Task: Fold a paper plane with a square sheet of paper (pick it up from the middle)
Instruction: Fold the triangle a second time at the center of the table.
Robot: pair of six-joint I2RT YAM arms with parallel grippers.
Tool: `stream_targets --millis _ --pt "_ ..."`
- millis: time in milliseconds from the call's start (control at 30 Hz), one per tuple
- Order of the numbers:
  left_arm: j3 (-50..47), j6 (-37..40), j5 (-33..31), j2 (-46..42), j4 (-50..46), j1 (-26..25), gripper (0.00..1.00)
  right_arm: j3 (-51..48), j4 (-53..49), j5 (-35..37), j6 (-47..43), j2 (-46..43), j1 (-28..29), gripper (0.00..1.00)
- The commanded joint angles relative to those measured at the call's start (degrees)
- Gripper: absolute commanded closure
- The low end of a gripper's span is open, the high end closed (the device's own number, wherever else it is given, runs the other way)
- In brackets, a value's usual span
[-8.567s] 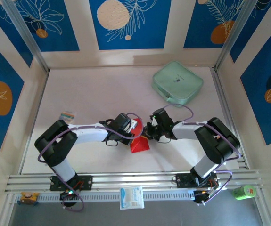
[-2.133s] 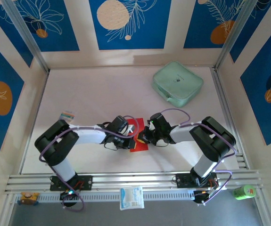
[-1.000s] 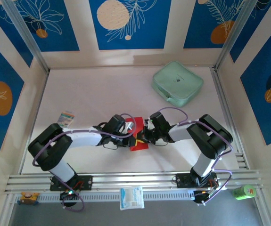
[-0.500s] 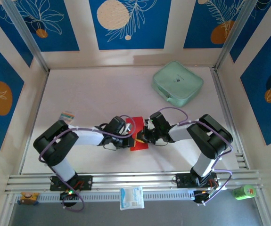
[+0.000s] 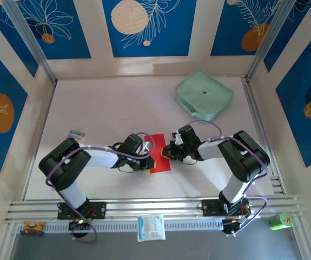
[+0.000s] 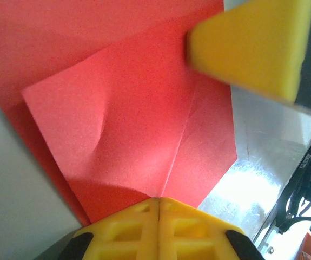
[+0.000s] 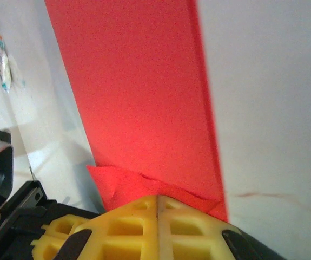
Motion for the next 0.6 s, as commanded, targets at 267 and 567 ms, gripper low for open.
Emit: stream_targets --millis 267,567 --pt "-2.35 -0.17 -0.76 1.86 -5.14 0.7 1.0 1.39 -5.59 2.93 -3.34 -1.88 -5.51 0.96" --pt "-2.43 0.13 -0.56 1.2 -4.83 0.7 1.0 3.88 -10.24 0.74 -3.7 -7.94 -2.35 0.95"
